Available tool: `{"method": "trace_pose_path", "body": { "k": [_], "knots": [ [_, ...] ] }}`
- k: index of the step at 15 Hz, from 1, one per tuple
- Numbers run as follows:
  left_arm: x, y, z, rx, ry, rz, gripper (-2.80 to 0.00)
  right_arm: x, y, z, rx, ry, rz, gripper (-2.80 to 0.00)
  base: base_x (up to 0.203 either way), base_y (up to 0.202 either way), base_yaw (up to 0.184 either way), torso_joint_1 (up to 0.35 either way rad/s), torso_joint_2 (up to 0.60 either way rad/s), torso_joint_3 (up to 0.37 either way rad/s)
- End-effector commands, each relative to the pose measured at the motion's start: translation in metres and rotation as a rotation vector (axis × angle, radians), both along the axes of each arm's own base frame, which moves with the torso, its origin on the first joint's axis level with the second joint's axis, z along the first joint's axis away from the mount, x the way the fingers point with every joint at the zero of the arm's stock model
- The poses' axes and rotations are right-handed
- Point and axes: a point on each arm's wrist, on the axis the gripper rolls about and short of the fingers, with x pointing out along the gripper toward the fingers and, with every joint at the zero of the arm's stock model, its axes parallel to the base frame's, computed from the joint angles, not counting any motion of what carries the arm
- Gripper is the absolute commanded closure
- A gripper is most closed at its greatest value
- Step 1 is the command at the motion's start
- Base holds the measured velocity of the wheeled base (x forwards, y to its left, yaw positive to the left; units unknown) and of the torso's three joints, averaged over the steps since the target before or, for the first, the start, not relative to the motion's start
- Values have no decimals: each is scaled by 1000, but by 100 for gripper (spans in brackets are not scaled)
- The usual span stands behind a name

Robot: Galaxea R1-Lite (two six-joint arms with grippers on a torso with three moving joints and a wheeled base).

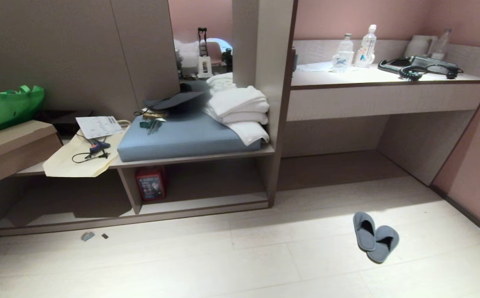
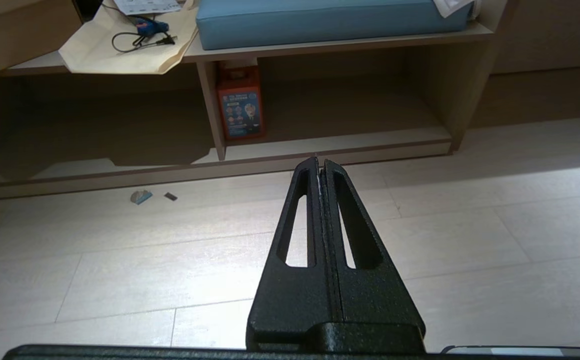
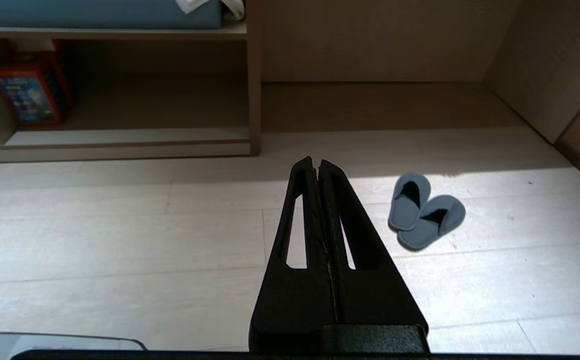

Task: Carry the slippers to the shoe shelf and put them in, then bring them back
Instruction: Pick up the slippers on the floor

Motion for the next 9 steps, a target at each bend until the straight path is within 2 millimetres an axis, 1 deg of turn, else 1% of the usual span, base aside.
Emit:
{"method": "trace_pose_path", "body": {
  "k": [1, 9],
  "knots": [
    [0, 0, 0, 0, 1, 0, 0, 0, 0, 0, -1, 1, 1, 0, 195, 0, -1, 2, -3, 5],
    [0, 0, 0, 0, 1, 0, 0, 0, 0, 0, -1, 1, 1, 0, 195, 0, -1, 1, 3, 2]
  ]
}}
